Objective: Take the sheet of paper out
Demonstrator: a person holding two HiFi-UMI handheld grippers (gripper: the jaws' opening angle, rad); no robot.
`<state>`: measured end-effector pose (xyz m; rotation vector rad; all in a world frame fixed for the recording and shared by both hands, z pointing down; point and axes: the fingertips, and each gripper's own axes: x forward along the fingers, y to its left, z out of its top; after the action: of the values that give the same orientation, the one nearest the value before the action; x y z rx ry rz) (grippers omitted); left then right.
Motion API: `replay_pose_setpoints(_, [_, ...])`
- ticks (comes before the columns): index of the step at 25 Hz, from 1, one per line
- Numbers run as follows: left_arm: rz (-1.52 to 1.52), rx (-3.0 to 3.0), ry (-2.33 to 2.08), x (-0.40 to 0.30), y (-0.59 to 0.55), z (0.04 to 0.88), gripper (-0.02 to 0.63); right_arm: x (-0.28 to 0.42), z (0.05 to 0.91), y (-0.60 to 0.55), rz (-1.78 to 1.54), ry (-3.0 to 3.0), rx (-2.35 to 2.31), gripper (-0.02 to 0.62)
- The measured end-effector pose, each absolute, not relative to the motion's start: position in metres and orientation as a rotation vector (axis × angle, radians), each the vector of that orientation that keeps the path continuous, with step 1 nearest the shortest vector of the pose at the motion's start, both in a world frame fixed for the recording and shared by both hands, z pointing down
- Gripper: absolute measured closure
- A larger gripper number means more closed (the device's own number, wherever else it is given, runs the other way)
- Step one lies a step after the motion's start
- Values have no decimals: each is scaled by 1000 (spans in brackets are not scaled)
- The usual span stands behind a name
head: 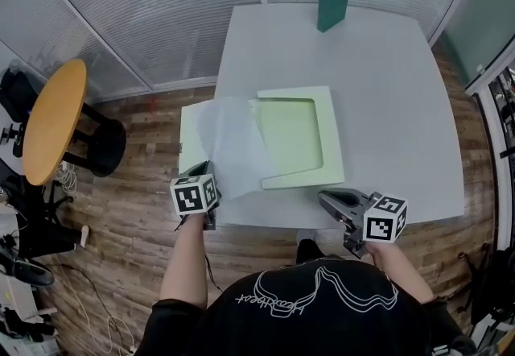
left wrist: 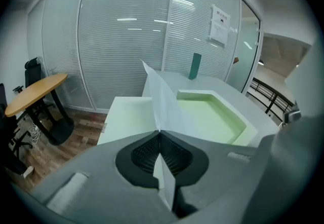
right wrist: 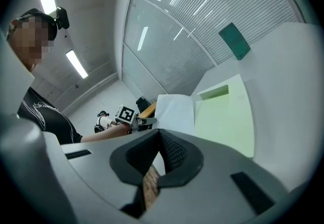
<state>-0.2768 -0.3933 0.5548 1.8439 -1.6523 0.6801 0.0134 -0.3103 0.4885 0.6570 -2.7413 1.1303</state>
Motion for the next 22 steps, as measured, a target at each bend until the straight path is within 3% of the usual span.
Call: replay_pose_setpoints(22, [344,2176,-1619,-246,-225,424,594,-40,428,-194,989,-2932,790,586])
